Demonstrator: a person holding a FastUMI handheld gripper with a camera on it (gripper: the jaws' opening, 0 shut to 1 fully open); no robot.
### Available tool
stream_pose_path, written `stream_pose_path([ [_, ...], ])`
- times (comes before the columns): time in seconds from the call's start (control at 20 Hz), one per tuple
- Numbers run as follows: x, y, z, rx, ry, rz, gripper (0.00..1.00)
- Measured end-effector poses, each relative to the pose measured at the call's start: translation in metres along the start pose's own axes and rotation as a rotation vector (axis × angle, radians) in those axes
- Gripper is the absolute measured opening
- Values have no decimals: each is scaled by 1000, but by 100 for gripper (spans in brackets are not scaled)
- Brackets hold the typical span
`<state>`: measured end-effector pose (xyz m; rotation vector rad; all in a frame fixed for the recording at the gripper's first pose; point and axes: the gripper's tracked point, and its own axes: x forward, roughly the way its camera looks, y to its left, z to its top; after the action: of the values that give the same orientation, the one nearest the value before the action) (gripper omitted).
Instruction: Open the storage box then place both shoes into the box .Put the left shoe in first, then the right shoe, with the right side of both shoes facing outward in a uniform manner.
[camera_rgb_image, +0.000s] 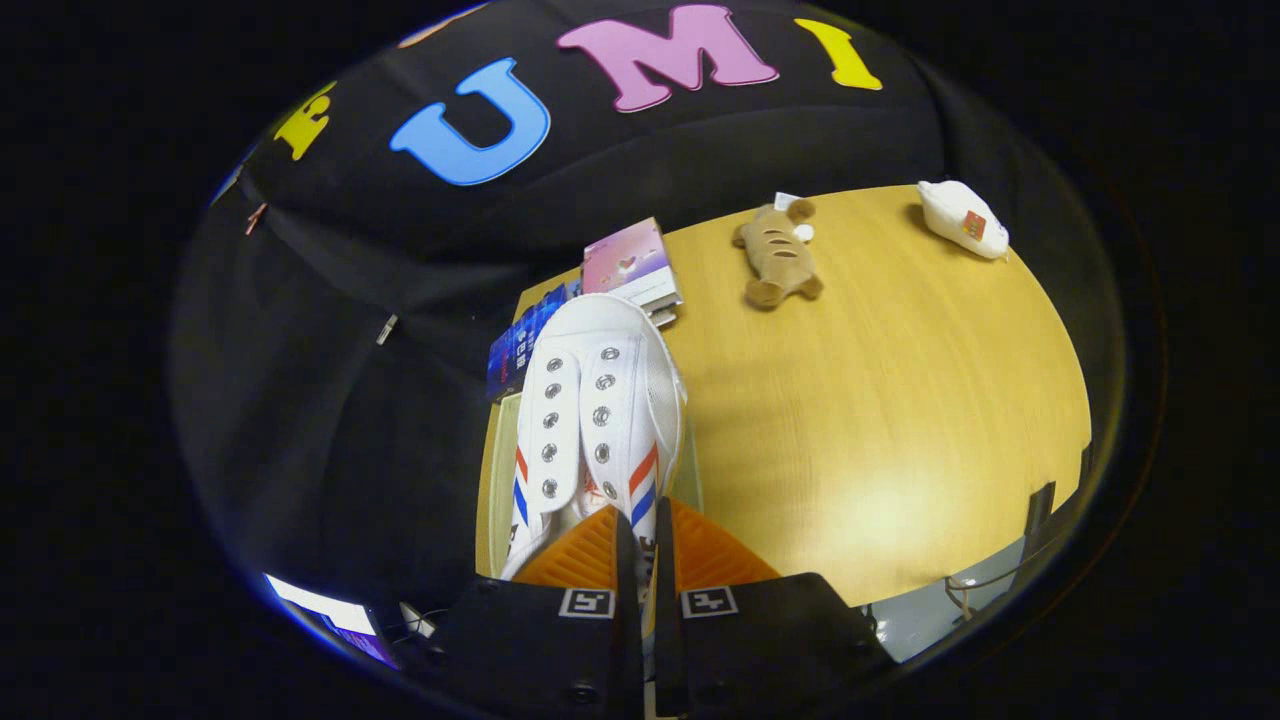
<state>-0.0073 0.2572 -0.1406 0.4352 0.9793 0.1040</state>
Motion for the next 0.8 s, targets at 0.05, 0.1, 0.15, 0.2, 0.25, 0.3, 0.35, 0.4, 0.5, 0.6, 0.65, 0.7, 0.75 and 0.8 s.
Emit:
stream_pose_path([
  [0.05, 9, 12, -4, -17, 11, 4, 9],
  [0.1, 18, 21, -8, -34, 21, 3, 9],
  [0.15, 27, 27, -13, -48, 34, -3, 9],
  [0.2, 38, 30, -17, -60, 46, -15, 9],
  [0.25, 47, 32, -23, -72, 60, -32, 9],
  [0.3, 55, 32, -28, -84, 70, -50, 9],
  [0.35, 50, 34, -33, -93, 83, -70, 9],
  [0.4, 57, 33, -36, -100, 92, -87, 9],
  [0.5, 67, 29, -41, -105, 101, -115, 9],
  [0.6, 74, 34, -41, -111, 97, -104, 19],
  [0.65, 74, 45, -37, -105, 74, -72, 27],
  [0.7, 68, 52, -28, -102, 37, -50, 39],
  [0.75, 67, 58, -19, -101, 6, -27, 51],
  [0.8, 63, 59, -12, -103, -10, -19, 67],
])
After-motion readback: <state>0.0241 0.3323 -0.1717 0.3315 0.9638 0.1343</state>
